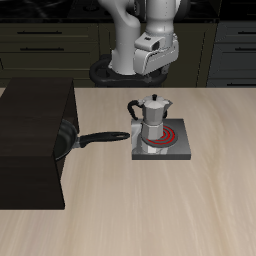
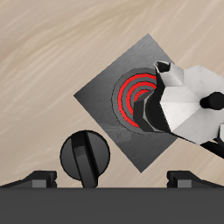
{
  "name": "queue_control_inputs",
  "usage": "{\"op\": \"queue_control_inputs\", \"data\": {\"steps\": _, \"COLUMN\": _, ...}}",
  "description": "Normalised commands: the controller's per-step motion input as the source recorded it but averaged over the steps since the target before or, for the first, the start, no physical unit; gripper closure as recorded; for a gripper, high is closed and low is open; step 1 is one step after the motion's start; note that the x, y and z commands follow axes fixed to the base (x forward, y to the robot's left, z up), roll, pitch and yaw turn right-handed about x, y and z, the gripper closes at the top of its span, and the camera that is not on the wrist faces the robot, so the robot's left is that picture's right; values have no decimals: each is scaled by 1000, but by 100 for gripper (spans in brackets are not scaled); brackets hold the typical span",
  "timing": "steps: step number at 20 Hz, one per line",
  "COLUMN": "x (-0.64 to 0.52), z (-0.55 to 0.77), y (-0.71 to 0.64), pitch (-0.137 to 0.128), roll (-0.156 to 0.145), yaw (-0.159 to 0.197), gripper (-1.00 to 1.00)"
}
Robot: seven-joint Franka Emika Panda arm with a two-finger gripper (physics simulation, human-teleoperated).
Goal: Place the moka pot on the stove and close the stove
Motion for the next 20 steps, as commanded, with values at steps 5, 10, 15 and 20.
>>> {"op": "queue_control_inputs", "data": {"steps": 5, "x": -102, "z": -236, "y": 61, "pitch": 27, "roll": 7, "yaw": 15, "gripper": -100}}
{"op": "queue_control_inputs", "data": {"steps": 10, "x": -166, "z": -236, "y": 16, "pitch": 40, "roll": 23, "yaw": -17, "gripper": -100}}
{"op": "queue_control_inputs", "data": {"steps": 15, "x": -199, "z": -248, "y": 25, "pitch": 41, "roll": 22, "yaw": -8, "gripper": -100}}
{"op": "queue_control_inputs", "data": {"steps": 20, "x": -178, "z": -151, "y": -35, "pitch": 10, "roll": 11, "yaw": 27, "gripper": -100}}
